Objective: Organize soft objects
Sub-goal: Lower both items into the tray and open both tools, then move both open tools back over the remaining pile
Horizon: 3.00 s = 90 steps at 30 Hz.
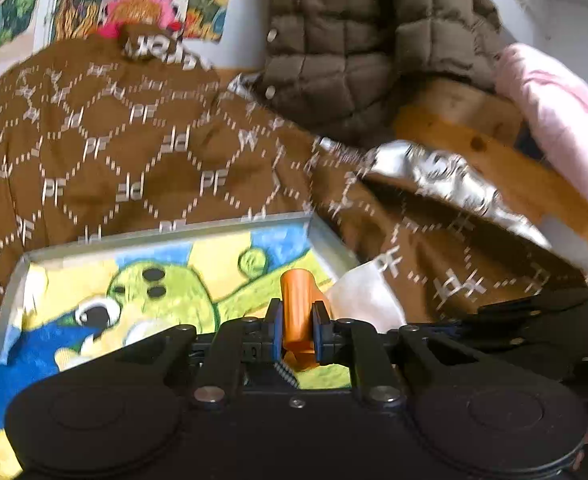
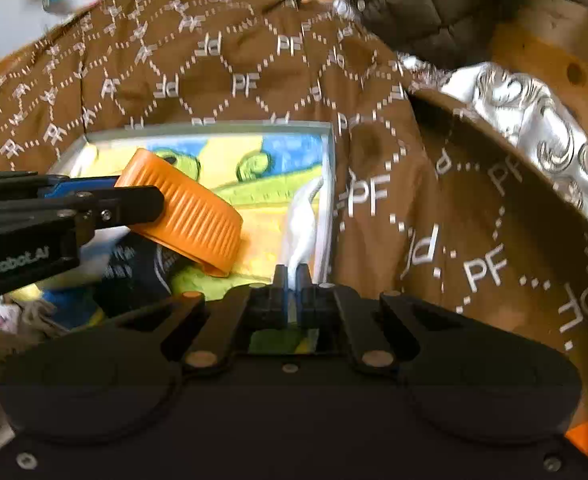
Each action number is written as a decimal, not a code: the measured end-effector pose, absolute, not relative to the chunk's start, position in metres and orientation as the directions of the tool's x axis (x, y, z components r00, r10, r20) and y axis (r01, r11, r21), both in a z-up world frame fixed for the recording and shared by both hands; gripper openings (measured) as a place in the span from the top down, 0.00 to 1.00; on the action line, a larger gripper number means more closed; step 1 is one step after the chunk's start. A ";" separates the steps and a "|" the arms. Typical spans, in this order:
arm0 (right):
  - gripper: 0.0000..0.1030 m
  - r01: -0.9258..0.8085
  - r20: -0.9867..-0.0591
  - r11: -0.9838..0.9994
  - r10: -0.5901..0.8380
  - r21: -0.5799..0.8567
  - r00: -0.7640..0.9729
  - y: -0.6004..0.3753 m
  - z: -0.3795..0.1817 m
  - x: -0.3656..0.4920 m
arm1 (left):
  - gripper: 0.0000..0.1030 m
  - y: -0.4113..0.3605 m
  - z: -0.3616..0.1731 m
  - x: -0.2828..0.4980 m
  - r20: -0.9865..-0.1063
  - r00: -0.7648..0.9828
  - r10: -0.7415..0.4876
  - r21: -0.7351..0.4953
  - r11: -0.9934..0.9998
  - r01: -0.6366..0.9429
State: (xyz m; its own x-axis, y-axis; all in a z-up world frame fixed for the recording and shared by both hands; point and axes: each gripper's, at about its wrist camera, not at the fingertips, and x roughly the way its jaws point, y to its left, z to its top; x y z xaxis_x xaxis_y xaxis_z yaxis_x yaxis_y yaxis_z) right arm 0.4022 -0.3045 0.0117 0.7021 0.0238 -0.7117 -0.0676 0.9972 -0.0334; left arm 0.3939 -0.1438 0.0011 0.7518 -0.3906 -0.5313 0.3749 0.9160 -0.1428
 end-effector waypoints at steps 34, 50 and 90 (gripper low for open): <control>0.01 -0.064 -0.454 0.998 0.067 0.023 0.889 -0.293 0.163 0.273 | 0.12 -0.094 0.116 0.298 -0.415 0.881 -0.226 -0.066 0.974 0.218; 0.00 -0.083 -0.252 0.996 0.090 0.040 0.963 -0.253 0.199 0.105 | 0.01 -0.034 0.129 0.126 -0.323 0.925 -0.201 -0.021 0.978 0.206; 0.00 -0.092 -0.449 0.993 0.052 -0.069 0.892 -0.180 0.088 -0.037 | 0.01 0.045 0.026 -0.031 -0.514 0.852 -0.097 0.014 0.993 0.121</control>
State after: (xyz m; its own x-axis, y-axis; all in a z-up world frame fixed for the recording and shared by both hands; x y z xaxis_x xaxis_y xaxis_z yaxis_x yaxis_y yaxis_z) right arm -0.0375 -0.1797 0.0879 0.8918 0.0516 -0.4494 -0.0920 0.9934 -0.0686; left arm -0.0306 0.0452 0.0264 0.8520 -0.0970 -0.5145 0.1213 0.9925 0.0137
